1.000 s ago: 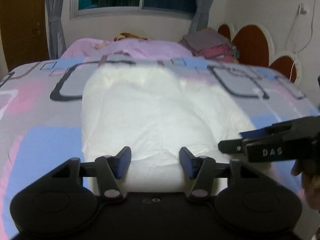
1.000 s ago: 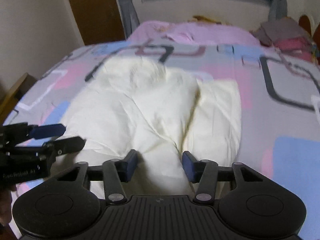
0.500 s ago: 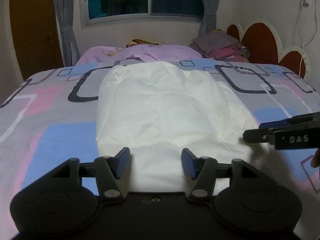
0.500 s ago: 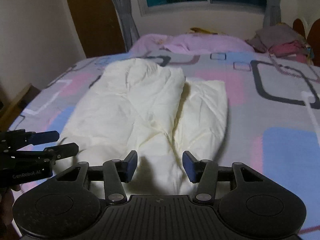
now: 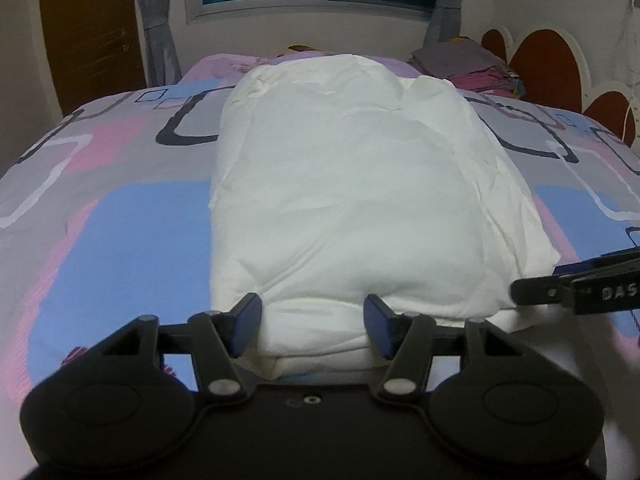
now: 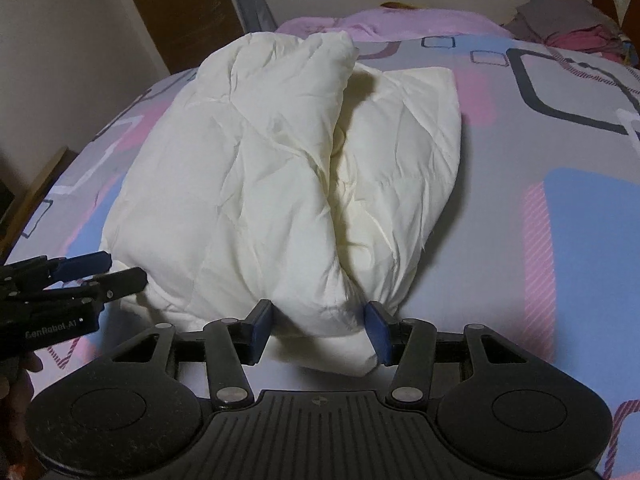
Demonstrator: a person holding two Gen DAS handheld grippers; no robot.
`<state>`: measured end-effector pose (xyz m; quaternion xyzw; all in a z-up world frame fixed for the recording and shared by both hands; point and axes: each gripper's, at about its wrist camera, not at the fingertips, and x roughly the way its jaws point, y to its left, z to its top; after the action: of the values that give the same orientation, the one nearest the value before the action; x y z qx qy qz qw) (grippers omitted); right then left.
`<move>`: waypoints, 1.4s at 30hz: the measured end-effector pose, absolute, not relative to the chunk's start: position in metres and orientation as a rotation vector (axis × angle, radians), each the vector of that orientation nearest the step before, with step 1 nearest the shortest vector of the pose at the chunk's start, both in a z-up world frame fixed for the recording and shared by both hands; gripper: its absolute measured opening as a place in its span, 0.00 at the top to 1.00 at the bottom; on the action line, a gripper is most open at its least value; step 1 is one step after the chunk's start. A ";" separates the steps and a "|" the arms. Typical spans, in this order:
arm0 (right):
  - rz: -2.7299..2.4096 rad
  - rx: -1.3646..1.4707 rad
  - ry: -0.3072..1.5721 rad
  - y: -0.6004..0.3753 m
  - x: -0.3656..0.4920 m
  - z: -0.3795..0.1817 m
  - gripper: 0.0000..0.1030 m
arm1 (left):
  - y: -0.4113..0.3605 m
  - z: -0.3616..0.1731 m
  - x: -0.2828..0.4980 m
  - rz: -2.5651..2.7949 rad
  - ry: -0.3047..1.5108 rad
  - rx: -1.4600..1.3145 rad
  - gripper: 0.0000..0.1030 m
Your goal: Fold large clothes
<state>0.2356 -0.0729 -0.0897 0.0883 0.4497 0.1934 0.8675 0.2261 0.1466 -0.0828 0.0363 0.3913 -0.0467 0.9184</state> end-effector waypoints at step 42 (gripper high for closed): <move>0.314 0.103 0.634 -0.114 0.003 0.022 0.00 | 0.098 0.017 0.007 -0.022 0.549 0.028 0.00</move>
<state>0.0025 -0.1138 0.0218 0.0503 0.3104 0.1537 0.9367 0.0072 0.0982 0.0168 0.0139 0.2710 -0.0108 0.9624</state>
